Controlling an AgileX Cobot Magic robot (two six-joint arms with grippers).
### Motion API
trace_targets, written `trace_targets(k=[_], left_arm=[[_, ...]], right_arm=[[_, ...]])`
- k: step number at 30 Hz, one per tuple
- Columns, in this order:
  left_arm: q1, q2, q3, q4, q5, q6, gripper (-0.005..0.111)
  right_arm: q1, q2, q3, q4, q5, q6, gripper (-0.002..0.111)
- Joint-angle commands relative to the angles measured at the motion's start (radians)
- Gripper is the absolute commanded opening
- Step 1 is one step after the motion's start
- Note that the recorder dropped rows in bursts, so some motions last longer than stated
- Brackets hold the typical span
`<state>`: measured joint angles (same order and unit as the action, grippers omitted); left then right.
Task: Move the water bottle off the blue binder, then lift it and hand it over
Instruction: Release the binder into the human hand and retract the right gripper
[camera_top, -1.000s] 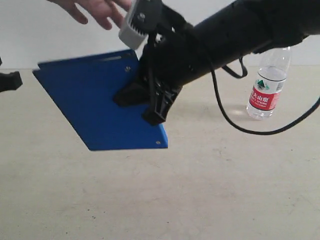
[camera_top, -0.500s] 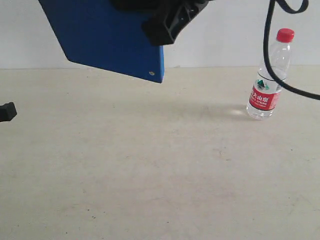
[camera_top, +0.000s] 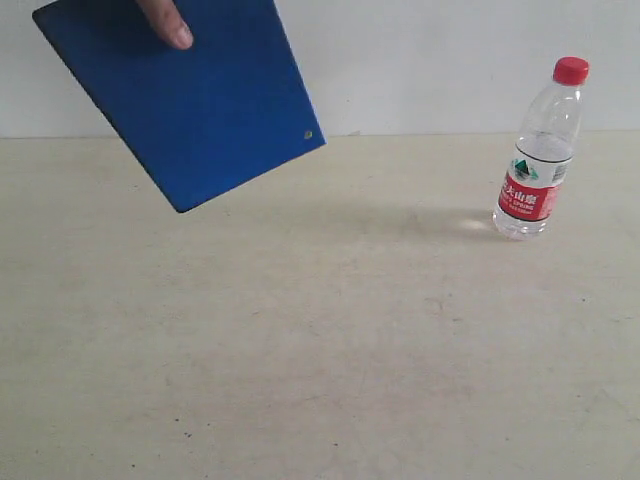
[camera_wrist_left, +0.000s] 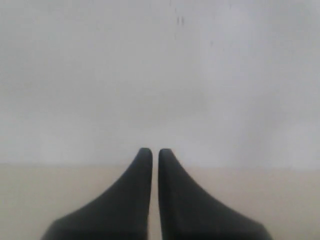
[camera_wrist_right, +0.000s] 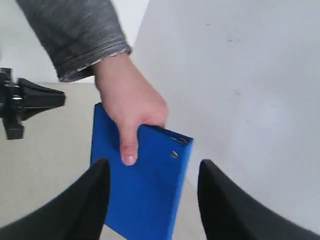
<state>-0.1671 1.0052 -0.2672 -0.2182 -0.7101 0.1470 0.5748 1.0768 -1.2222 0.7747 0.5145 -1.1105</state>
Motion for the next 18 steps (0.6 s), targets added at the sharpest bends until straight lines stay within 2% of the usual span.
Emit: trace_targets(k=[1,2,3,5,7,10,13,15,18], left_arm=[[-0.005,-0.329,0.003,0.039,0.201,0.074,0.004],[-0.005,-0.399,0.003,0.043,0.286,0.074,0.004],[-0.005,-0.464,0.003,0.043,0.373,0.074,0.004],[-0.005,-0.578,0.006,0.043,0.538,0.074,0.004],[-0.005,-0.669,0.018,0.042,0.627,0.056,0.004],[-0.005,-0.794,0.054,0.042,0.642,0.028,0.004],[-0.005,-0.904,0.068,0.042,0.629,0.034,0.004],[-0.005,-0.946,0.068,0.042,0.602,0.071,0.004],[-0.005,-0.964,0.068,0.046,0.578,0.258,0.004]], right_arm=[[-0.030,-0.261,-0.005,-0.423,0.113,0.535,0.016],[-0.030,-0.308,-0.005,-0.456,0.163,0.589,0.003],[-0.030,-0.344,-0.004,-0.458,0.212,0.610,0.000],[-0.030,-0.435,0.018,-0.450,0.287,0.631,0.000],[-0.030,-0.536,0.067,-0.434,0.307,0.639,0.000],[-0.030,-0.709,0.165,-0.451,0.295,0.710,0.000],[-0.030,-0.927,0.290,-0.487,0.230,0.871,0.000],[-0.030,-1.046,0.377,-0.496,0.172,0.912,0.000],[-0.032,-1.077,0.520,-0.497,0.118,0.918,0.000]])
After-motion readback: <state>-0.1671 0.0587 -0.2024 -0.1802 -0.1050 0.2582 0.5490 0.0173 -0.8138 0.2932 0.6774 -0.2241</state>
